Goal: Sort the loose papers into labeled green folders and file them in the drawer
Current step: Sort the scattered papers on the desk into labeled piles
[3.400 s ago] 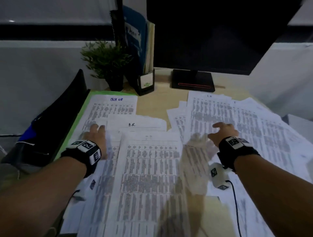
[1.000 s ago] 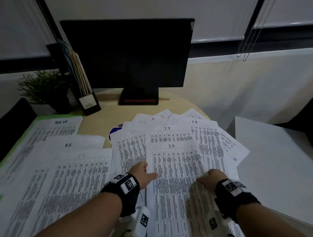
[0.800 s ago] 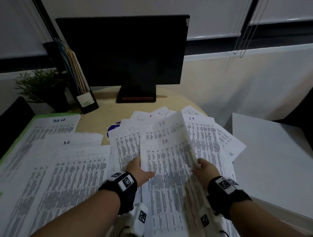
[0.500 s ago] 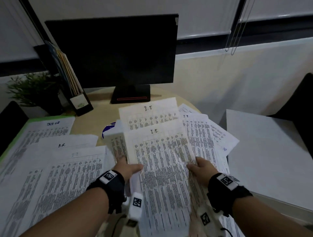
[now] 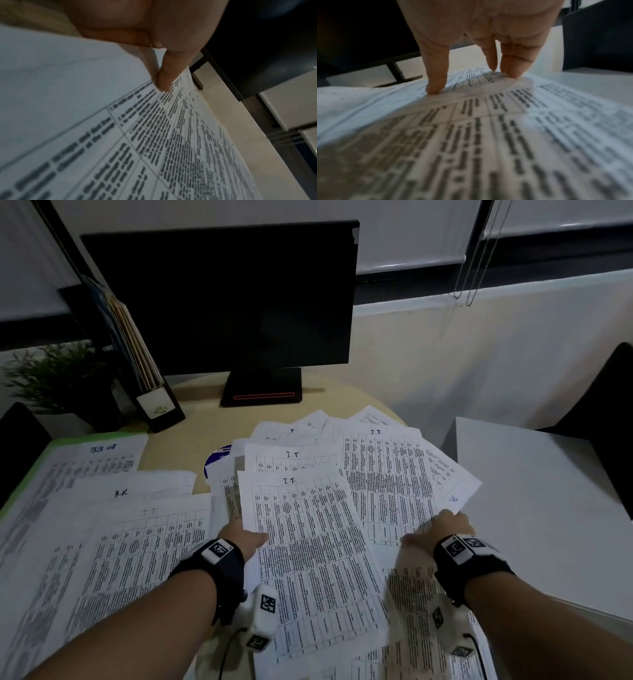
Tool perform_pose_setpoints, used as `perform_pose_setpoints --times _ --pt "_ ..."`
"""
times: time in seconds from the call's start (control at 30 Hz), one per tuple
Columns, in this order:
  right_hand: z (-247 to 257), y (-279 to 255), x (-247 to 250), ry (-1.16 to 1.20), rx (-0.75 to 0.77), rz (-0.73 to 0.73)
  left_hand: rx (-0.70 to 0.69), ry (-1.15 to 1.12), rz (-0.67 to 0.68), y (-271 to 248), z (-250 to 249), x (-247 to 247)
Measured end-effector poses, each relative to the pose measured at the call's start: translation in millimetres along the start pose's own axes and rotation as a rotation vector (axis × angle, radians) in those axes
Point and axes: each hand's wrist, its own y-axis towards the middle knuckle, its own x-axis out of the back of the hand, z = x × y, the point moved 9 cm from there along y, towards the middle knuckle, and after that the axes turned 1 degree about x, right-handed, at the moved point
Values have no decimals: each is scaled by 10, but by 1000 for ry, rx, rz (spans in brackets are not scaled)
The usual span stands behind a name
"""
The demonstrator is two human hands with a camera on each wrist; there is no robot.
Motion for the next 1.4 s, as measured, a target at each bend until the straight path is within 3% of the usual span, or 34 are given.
perform_pose_setpoints --times 0.1,0.3,0.47,0.57,0.77,0.83,0.9,1.0,1.1,1.2,1.27,1.33,1.4 --pt "7 -24 3 -78 -13 -1 26 -60 29 56 145 -78" --pt "-68 66 -54 58 -30 102 0 -137 28 89 240 -152" --pt "36 33 265 65 68 -99 6 -165 5 123 251 -126" --pt "48 40 486 237 69 -196 10 -156 17 143 267 -132" --pt "-151 -109 1264 651 34 -541 56 -64 102 183 238 -138" --pt "-195 -57 1255 728 30 -507 84 -50 123 227 272 -152" --pt "-93 -1 1075 742 69 -371 97 -49 135 302 316 -175" --pt "161 -69 673 542 178 -182 116 -51 115 170 231 -130" --pt "390 -311 213 411 302 -56 214 -168 126 185 305 -138" --pt "534 -540 -211 391 338 73 282 -454 165 462 545 -263" --pt "653 -635 -407 336 402 157 233 -473 157 618 566 -322" --pt "704 -681 -422 253 436 177 150 -341 150 446 368 -275" --pt "589 -565 -208 241 359 67 105 -208 140 423 308 -274"
